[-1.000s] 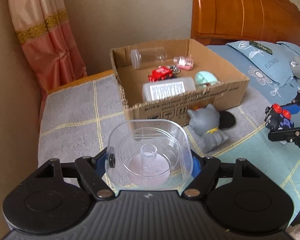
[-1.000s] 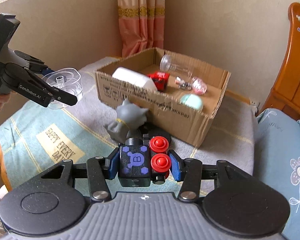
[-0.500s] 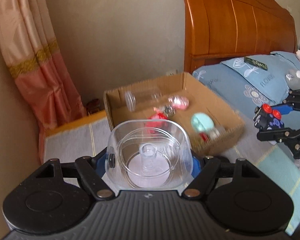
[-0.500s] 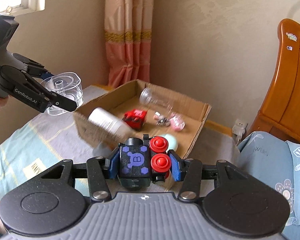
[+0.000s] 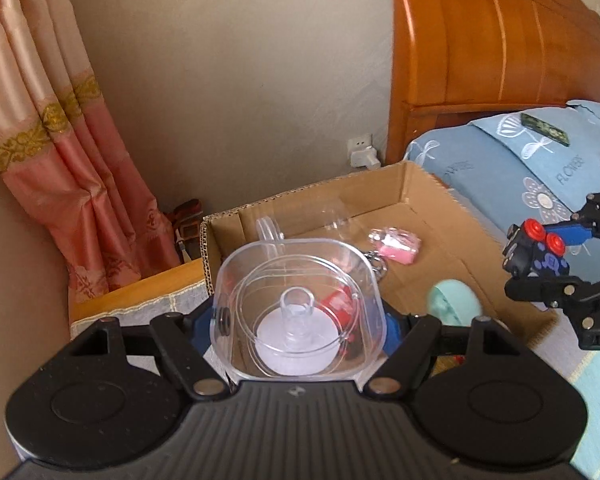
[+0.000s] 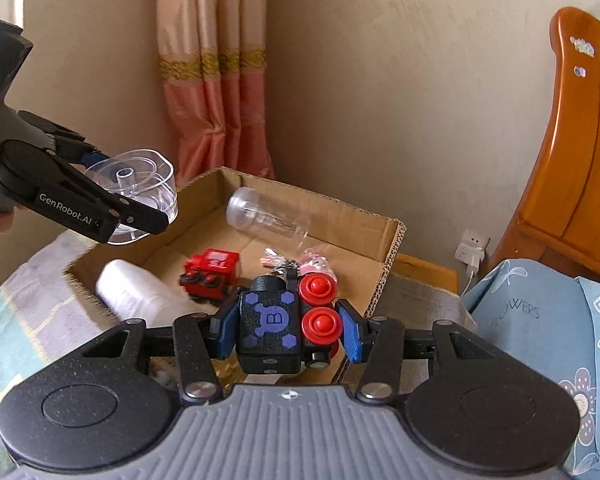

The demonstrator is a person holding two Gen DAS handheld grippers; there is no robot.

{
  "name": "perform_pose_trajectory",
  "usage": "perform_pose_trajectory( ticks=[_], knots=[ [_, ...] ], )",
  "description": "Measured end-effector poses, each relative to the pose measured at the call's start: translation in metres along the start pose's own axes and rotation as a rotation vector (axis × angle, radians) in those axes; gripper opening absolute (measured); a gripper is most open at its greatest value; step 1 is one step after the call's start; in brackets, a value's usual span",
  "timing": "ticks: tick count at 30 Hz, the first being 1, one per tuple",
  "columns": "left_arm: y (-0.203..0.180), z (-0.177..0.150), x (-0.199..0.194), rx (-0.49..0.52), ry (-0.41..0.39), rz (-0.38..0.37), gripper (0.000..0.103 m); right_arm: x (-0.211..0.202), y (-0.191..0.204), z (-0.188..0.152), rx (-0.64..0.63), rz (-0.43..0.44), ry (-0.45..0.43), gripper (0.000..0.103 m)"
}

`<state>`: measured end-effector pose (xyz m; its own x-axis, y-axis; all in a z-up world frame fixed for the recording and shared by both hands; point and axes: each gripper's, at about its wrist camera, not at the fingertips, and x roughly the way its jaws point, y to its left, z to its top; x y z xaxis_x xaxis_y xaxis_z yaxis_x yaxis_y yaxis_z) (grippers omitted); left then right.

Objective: Organize rigid objects
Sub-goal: 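Carry the clear container into the box with left gripper while right drops the black toy there, then withdraw both grippers from the box toward the grey cat figure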

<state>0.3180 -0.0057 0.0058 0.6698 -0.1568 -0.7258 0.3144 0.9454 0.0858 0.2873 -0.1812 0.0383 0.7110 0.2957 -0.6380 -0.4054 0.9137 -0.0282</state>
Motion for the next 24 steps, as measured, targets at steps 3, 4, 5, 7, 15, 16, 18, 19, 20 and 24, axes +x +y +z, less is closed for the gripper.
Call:
perform_pose_trajectory(
  ticks=[3, 4, 5, 7, 15, 16, 18, 19, 20, 24],
  knots=[
    [0.001, 0.005, 0.014, -0.014, 0.013, 0.007, 0.076, 0.015, -0.008, 0.004, 0.035, 0.008, 0.006, 0.055],
    [0.001, 0.007, 0.018, -0.016, 0.016, 0.011, 0.076, 0.019, -0.01, 0.005, 0.041, 0.002, 0.005, 0.055],
    [0.001, 0.008, 0.022, -0.014, 0.019, 0.009, 0.076, 0.023, -0.011, 0.005, 0.042, -0.006, 0.006, 0.055],
    [0.001, 0.011, 0.027, -0.015, 0.026, 0.009, 0.076, 0.032, -0.014, 0.005, 0.045, -0.007, 0.027, 0.055],
    [-0.001, 0.017, 0.043, -0.009, 0.057, 0.024, 0.076, 0.027, -0.02, 0.0, 0.09, -0.014, -0.01, 0.096],
    [-0.001, 0.018, 0.044, -0.009, 0.063, 0.031, 0.079, 0.024, -0.02, 0.0, 0.093, -0.014, -0.015, 0.096],
    [-0.002, 0.02, 0.044, -0.009, 0.056, 0.048, 0.086, 0.02, -0.02, -0.001, 0.092, -0.017, -0.019, 0.096],
    [-0.002, 0.02, 0.042, -0.008, 0.043, 0.065, 0.089, 0.018, -0.02, -0.001, 0.091, -0.016, -0.02, 0.097],
    [-0.003, 0.019, 0.04, -0.006, 0.035, 0.072, 0.089, 0.016, -0.019, -0.002, 0.09, -0.015, -0.022, 0.097],
    [-0.001, 0.018, 0.032, -0.008, 0.035, 0.069, 0.089, 0.006, -0.013, -0.004, 0.083, -0.005, -0.029, 0.097]
  ],
)
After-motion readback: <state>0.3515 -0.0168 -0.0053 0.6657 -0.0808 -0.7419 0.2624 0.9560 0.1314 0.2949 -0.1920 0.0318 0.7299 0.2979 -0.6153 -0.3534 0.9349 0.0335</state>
